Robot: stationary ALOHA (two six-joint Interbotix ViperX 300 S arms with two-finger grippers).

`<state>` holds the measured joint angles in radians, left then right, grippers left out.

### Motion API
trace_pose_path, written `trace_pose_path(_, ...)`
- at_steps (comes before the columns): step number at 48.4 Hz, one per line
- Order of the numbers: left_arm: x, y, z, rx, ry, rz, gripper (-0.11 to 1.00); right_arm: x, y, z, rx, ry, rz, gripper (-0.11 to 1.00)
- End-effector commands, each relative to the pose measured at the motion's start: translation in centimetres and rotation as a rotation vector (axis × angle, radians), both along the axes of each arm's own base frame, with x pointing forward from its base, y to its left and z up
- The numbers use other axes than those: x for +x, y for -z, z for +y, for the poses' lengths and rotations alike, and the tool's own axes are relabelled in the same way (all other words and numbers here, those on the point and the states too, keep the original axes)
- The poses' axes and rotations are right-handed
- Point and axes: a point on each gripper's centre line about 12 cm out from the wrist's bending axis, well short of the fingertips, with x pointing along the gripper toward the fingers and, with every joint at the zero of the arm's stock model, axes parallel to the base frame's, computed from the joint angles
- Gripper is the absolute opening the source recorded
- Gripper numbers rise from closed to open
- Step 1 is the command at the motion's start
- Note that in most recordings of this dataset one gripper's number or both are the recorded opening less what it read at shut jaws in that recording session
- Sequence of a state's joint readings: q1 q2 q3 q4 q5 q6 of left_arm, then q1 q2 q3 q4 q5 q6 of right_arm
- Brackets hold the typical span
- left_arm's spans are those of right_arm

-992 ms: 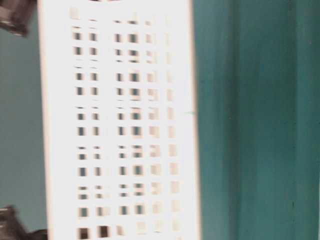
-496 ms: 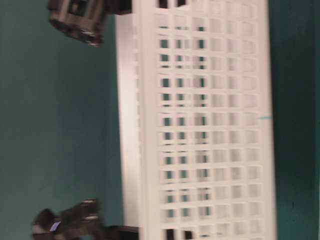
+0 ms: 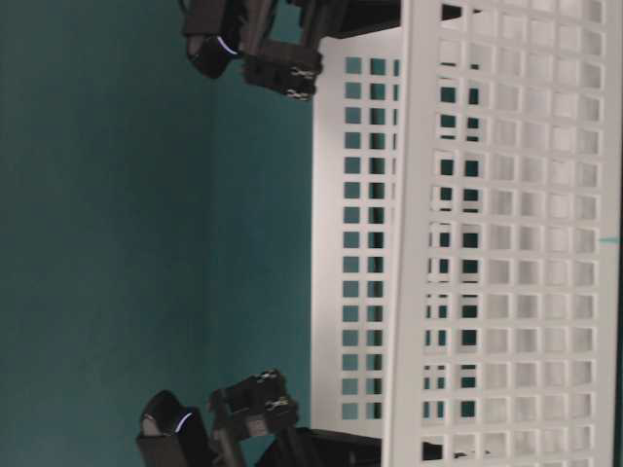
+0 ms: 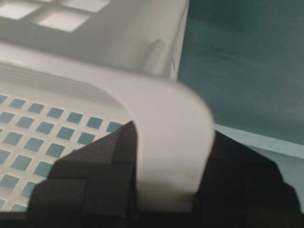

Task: Lift the white basket with both hands.
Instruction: 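Move the held basket forward and lower it onto the table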

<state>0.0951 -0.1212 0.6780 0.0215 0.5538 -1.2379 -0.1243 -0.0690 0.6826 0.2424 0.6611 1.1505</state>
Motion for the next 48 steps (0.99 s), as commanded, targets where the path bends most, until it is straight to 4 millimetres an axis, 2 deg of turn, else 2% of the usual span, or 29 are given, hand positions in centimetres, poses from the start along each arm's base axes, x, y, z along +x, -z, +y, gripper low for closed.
trace_pose_path(1,1.1,-0.2,0.0,0.017,0.023,-0.038,0.07,0.9,0.3,0.2,-0.027,-0.058,-0.025,0.2)
trace_pose_path(27,0.2,1.0,0.1,0.016,0.022,-0.004,0.07,1.1,1.0,-0.5,-0.042,-0.052,-0.03,0.2)
trace_pose_path(40,0.6,1.0,0.1,0.024,0.029,-0.053,0.07,1.0,1.1,-0.5,-0.036,-0.049,-0.025,0.21)
trace_pose_path(44,0.5,1.1,0.1,0.024,0.031,-0.056,0.14,0.9,1.2,-0.5,-0.036,-0.049,-0.024,0.21)
trace_pose_path(48,0.5,1.2,0.1,0.023,0.029,-0.054,0.29,0.8,1.3,-0.5,-0.036,-0.049,-0.02,0.21)
